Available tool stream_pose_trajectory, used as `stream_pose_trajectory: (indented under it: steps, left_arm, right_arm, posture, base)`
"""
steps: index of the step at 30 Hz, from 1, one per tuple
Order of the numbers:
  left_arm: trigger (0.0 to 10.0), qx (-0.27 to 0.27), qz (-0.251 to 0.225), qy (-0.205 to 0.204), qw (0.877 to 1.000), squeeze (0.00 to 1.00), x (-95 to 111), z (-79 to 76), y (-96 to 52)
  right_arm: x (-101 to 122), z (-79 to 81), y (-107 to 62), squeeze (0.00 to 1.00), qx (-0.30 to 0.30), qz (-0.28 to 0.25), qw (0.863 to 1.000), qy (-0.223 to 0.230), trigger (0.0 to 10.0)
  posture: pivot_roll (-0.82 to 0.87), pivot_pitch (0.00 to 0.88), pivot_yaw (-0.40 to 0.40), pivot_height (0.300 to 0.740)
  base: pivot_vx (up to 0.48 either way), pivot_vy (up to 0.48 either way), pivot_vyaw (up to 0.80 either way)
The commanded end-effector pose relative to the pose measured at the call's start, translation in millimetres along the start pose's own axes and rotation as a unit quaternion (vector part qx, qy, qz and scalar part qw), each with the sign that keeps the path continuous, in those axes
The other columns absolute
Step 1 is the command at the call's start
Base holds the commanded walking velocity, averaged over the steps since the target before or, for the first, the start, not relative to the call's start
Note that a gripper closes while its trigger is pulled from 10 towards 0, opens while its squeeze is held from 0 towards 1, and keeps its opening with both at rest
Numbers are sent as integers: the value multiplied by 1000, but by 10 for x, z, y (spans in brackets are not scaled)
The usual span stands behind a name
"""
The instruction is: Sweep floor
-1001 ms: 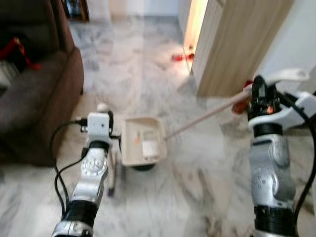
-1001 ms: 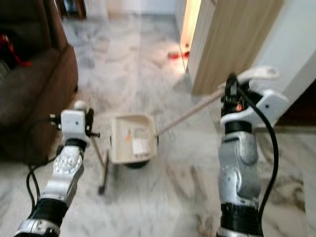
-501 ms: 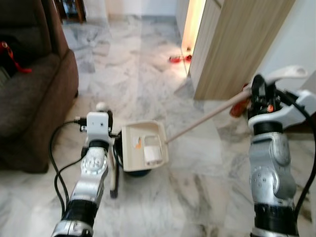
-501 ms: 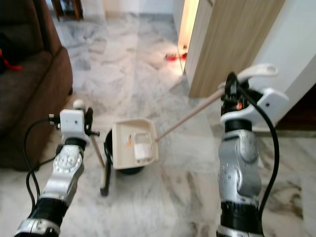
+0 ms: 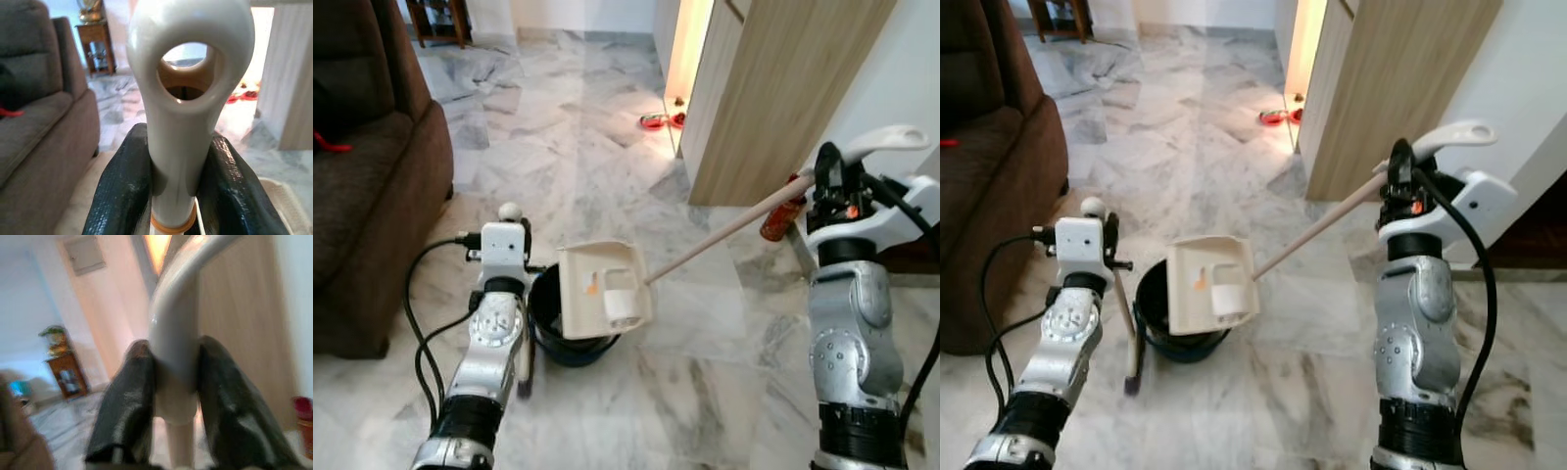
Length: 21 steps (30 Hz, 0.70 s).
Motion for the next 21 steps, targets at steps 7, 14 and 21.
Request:
stream_pose_trajectory:
  steps: [7,14,21]
  left_arm:
    - [10000,-15,-29,-1,999,0,133,-95,13]
    - [10000,-14,-29,0,999,0,137,-81,16]
    - [10000,-12,-29,0,999,0,137,-83,17]
  right_arm:
    - [250,9,34,0,2,-48,999,13,10000]
    - [260,28,36,0,4,-50,999,13,10000]
    - [290,80,29,0,13,-52,998,16,10000]
  posture:
    - [90,93,-66,740]
    - [90,93,-66,740]
    - [89,100,-70,740]
  base:
    - [298,0,0]
    - [43,0,0]
    - [0,0,0]
Point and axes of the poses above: a point about 5 cm out from each wrist's last joint towards the gripper, its own y axis pointing out of the wrist towards the gripper, its own x axis along the axis of the wrist's last joint, z = x × y, the point moved 4 cm from there along y, pointing out of the wrist towards the gripper, and after that the axes turned 15 degrees about -y, right-handed, at the moved point
